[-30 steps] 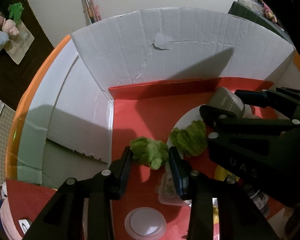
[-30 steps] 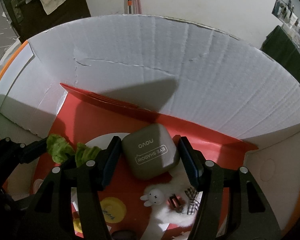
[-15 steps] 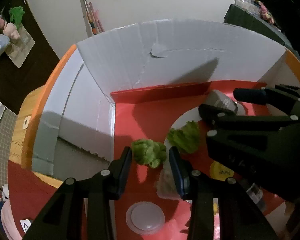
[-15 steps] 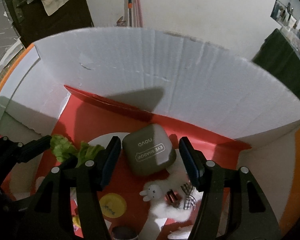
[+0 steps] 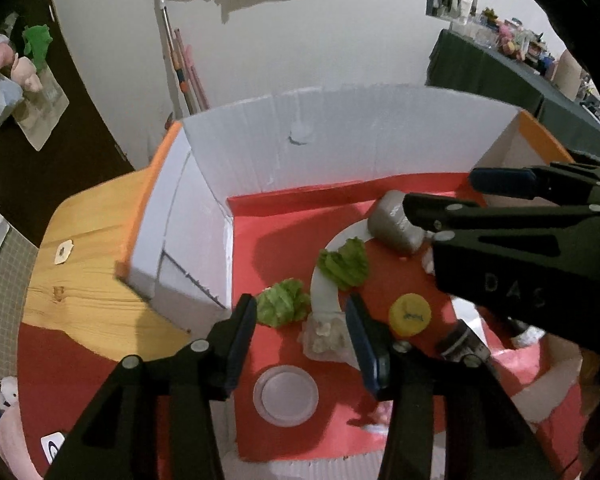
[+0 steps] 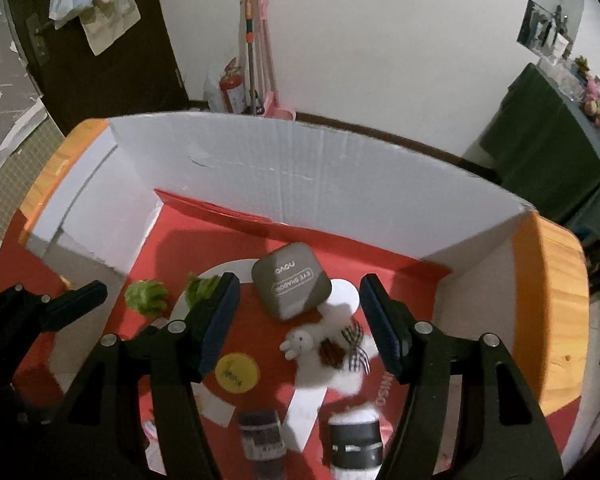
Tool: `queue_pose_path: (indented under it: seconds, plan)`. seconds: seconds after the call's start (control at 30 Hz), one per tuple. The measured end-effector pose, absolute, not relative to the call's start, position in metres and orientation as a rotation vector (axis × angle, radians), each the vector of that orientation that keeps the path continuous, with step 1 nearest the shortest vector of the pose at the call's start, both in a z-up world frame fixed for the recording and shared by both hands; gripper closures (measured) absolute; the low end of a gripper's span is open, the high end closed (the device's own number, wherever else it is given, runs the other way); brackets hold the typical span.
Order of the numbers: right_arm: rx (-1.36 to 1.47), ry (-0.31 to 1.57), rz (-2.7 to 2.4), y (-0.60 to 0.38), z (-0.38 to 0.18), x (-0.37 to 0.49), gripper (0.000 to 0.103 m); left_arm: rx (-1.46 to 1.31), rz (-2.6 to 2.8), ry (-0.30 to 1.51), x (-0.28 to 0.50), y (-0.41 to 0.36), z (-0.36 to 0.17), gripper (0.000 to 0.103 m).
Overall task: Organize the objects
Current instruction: 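Withdraw both tools from the box back over the table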
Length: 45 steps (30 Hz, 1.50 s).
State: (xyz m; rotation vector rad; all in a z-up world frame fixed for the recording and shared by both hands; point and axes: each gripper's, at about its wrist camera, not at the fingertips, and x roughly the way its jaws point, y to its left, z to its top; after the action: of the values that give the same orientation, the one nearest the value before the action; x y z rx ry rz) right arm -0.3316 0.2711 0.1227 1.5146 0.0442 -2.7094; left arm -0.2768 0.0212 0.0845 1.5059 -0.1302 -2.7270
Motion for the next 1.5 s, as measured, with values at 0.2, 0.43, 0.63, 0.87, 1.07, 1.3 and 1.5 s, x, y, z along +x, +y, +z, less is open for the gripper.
queue_pose_path:
  seconds: [0.2, 0.43, 0.63, 0.87, 1.07, 1.3, 1.5]
  plan:
    - [1.423, 0.044, -2.771, 0.251, 0.140, -0.297, 0.037, 1.414, -2.806, -0.123, -0.243, 0.025, 0.099, 0.048]
    - [1.310, 0.009, -2.839, 0.254, 0.153, -0.278, 0.035, 1.281, -2.894, -0.127, -0.206, 0.021, 0.111, 0.039]
    - [1.183, -0.029, -2.906, 0.259, 0.171, -0.240, 0.028, 1.169, -2.955, -0.112, -0.180, 0.014, 0.121, 0.029]
    - [1.050, -0.065, -2.946, 0.260, 0.178, -0.200, 0.021, 1.095, -3.012, -0.050, -0.163, 0.003, 0.126, 0.024]
    - [0.949, -0.061, -2.988, 0.253, 0.174, -0.175, 0.016, 1.047, -3.065, 0.017, -0.150, -0.005, 0.126, 0.017]
    - [0.882, -0.120, -3.017, 0.247, 0.155, -0.156, 0.011, 1.019, -3.099, 0.074, -0.141, -0.013, 0.115, 0.011]
    - [0.832, -0.073, -3.069, 0.237, 0.137, -0.152, 0.003, 0.986, -3.121, 0.080, -0.134, -0.015, 0.105, 0.005]
